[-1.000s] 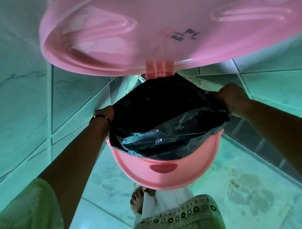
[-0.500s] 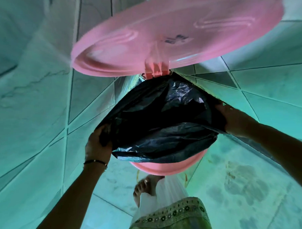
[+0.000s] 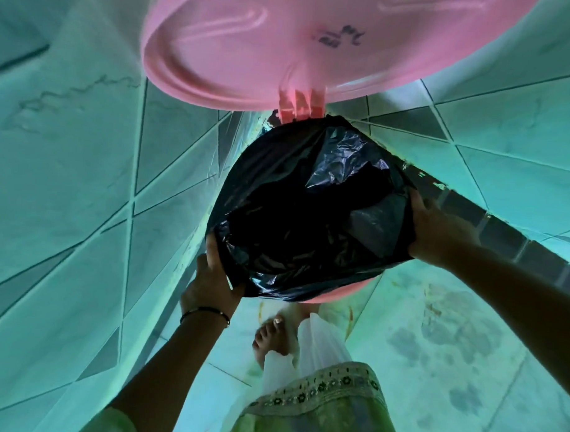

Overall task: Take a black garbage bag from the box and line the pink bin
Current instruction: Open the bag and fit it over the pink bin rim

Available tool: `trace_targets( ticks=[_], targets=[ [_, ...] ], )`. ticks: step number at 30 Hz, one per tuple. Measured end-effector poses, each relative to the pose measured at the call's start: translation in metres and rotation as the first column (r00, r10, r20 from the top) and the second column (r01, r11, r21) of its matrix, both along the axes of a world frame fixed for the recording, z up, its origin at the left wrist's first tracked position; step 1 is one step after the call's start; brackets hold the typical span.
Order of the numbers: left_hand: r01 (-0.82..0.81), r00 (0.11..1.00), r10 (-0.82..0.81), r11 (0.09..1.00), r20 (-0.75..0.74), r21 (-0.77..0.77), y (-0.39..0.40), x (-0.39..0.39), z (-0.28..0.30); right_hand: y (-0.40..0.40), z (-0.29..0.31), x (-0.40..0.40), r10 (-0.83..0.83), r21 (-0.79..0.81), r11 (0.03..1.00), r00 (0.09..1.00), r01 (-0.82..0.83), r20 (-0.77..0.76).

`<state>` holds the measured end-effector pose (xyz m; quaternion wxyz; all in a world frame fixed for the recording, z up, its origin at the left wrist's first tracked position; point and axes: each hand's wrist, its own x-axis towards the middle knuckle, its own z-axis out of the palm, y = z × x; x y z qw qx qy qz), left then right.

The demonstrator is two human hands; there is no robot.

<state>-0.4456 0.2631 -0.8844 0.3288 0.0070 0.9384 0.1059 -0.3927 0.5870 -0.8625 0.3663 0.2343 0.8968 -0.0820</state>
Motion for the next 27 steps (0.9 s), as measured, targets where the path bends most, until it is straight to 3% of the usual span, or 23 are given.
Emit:
trace_targets(
  ticks=[2, 3, 6, 8, 12, 16, 18, 20, 22, 24, 27],
  targets=[
    [-0.01, 1.0, 0.01, 1.0, 0.006, -0.011, -0.001, -0.007, -0.006, -0.003, 0.0, 0.0, -0.088, -0.053, 0.995, 0.996, 0.088, -0.004],
    [-0.044, 0.999, 0.044, 0.999, 0.013, 0.01, 0.001, -0.009, -0.008, -0.005, -0.003, 0.0, -0.2, -0.156, 0.968, 0.98, 0.195, -0.018],
    [-0.17, 0.985, 0.167, 0.976, 0.032, 0.138, 0.008, -0.007, -0.008, -0.014, -0.005, 0.004, -0.547, -0.413, 0.765, 0.837, 0.495, -0.009],
    [-0.228, 0.973, 0.227, 0.947, 0.03, 0.227, 0.009, 0.0, -0.005, -0.021, -0.001, 0.015, -0.612, -0.456, 0.699, 0.791, 0.551, 0.017],
    [-0.191, 0.981, 0.19, 0.952, 0.031, 0.239, 0.006, 0.017, -0.002, -0.042, 0.003, 0.039, -0.463, -0.345, 0.838, 0.886, 0.423, -0.038],
    [-0.139, 0.99, 0.141, 0.984, -0.006, 0.112, 0.006, 0.004, -0.012, -0.046, -0.017, 0.037, -0.424, -0.246, 0.893, 0.886, 0.376, -0.186],
    [-0.129, 0.991, 0.131, 0.988, -0.019, 0.09, 0.006, -0.007, -0.015, -0.038, -0.028, 0.029, -0.568, -0.309, 0.804, 0.811, 0.509, -0.141],
    [-0.222, 0.974, 0.227, 0.951, 0.003, 0.213, 0.009, -0.022, -0.012, -0.024, -0.031, 0.017, -0.786, -0.441, 0.568, 0.618, 0.695, -0.038],
    [-0.375, 0.922, 0.385, 0.866, 0.036, 0.332, 0.011, -0.039, -0.014, -0.011, -0.026, 0.005, -0.903, -0.518, 0.346, 0.428, 0.782, 0.044],
    [-0.533, 0.838, 0.53, 0.741, 0.131, 0.409, 0.016, -0.06, -0.015, -0.001, -0.016, -0.004, -0.92, -0.549, 0.296, 0.387, 0.782, 0.056],
    [-0.598, 0.791, 0.563, 0.625, 0.242, 0.502, 0.037, -0.09, -0.001, 0.008, -0.003, -0.022, -0.884, -0.592, 0.346, 0.465, 0.728, 0.054]
  ],
)
